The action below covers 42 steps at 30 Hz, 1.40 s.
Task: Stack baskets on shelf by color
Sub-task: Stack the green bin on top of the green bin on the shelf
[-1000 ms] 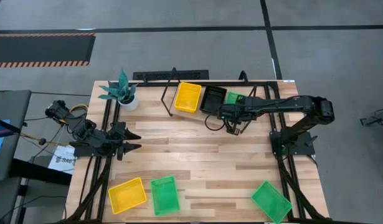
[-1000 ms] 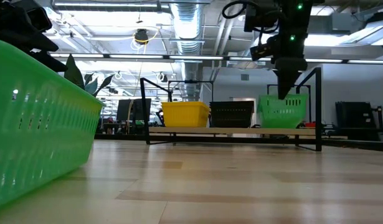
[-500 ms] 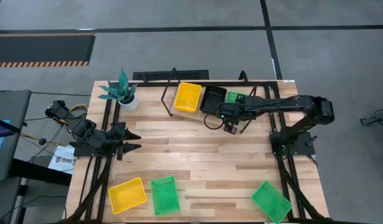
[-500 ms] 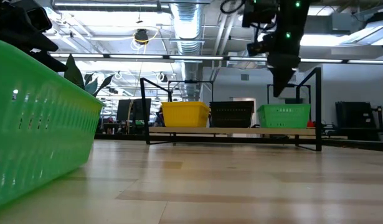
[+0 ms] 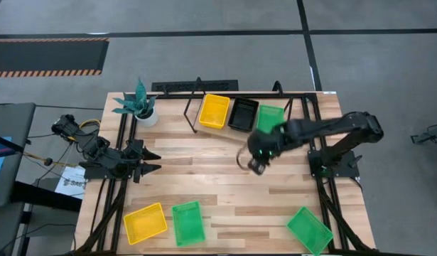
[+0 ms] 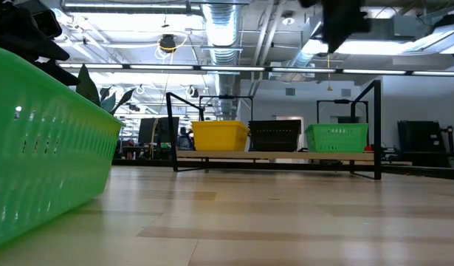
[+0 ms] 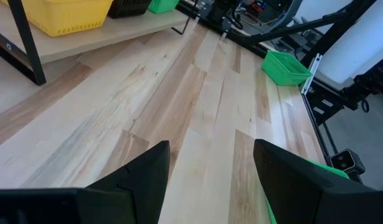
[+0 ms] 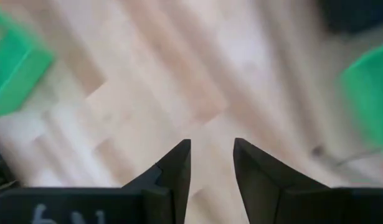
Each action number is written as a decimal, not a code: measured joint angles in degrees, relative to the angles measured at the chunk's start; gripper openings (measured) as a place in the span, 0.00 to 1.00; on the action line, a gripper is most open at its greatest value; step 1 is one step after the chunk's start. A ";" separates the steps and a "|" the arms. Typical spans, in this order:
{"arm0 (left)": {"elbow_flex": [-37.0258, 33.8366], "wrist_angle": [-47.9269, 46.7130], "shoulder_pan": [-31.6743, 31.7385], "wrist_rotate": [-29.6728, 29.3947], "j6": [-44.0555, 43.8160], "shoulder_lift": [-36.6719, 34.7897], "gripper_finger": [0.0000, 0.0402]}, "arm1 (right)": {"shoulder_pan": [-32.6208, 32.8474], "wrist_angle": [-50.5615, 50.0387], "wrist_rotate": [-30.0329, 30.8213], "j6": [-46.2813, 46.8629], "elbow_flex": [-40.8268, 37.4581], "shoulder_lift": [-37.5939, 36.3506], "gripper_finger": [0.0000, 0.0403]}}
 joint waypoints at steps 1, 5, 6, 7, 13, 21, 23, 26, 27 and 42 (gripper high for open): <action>0.00 0.00 0.00 0.00 0.00 0.00 0.55 | 2.28 -0.40 -0.55 2.99 0.00 0.00 0.35; 0.00 0.00 0.01 0.00 -0.07 0.00 0.55 | 12.49 -0.56 -0.78 17.27 -1.37 0.00 0.34; 0.00 0.00 0.00 0.01 -0.31 0.00 0.55 | 15.12 -0.62 -0.79 21.75 -1.92 0.05 0.34; 0.00 0.00 0.02 0.00 -0.41 0.00 0.55 | 17.75 -0.78 -0.83 26.48 -2.17 0.11 0.34; 0.00 -0.01 0.01 0.00 -0.41 0.00 0.55 | 33.14 2.98 -0.78 51.61 -5.73 0.02 0.36; 0.00 -0.02 0.00 0.00 -0.41 0.00 0.55 | 45.23 11.74 -0.70 77.27 -11.70 0.09 0.37; 0.00 -0.02 0.00 0.00 -0.41 0.00 0.55 | 46.67 13.78 -0.63 81.69 -13.71 0.04 0.36; 0.00 -0.02 0.01 0.00 -0.41 0.00 0.55 | 47.79 16.34 -0.66 86.32 -17.00 0.12 0.33; 0.00 -0.02 0.00 0.06 -0.41 0.00 0.55 | 48.05 17.77 -0.64 87.02 -18.03 0.09 0.33; 0.02 -0.20 0.02 2.01 -0.41 0.00 0.55 | 47.44 25.72 -12.65 87.82 -23.34 4.34 0.29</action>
